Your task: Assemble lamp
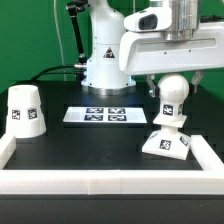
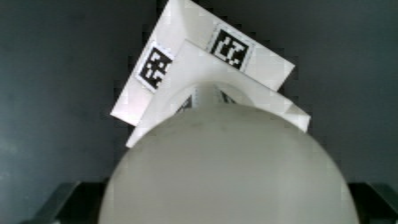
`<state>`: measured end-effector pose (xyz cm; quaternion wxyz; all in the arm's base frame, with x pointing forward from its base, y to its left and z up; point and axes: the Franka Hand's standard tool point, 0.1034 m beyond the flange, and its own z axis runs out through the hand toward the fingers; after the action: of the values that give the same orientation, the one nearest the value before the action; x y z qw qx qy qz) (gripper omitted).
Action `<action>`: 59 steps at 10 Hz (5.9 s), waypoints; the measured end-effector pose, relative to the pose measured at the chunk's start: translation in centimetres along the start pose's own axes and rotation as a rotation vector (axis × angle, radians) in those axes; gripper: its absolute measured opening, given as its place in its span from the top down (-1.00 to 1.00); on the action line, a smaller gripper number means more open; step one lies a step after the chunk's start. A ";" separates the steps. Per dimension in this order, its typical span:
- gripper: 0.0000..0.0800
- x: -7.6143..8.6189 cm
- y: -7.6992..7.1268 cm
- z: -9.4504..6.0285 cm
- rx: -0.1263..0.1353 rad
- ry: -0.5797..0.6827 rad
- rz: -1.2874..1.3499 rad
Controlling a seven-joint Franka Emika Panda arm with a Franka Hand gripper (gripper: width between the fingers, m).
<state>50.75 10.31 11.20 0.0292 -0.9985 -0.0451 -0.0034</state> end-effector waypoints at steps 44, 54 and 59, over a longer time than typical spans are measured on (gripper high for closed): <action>-0.75 -9.6 16.7 -3.9 0.043 0.002 -0.067; -0.75 -12.8 25.2 -1.8 0.045 -0.032 -0.102; -0.75 -13.4 25.8 0.7 0.041 -0.052 -0.139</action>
Offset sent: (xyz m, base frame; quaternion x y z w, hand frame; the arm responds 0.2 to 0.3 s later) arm 0.0000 0.0000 0.0000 0.0000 0.0000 0.1938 0.9810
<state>39.72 -16.53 8.85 0.0480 -0.9920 -0.1150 0.0214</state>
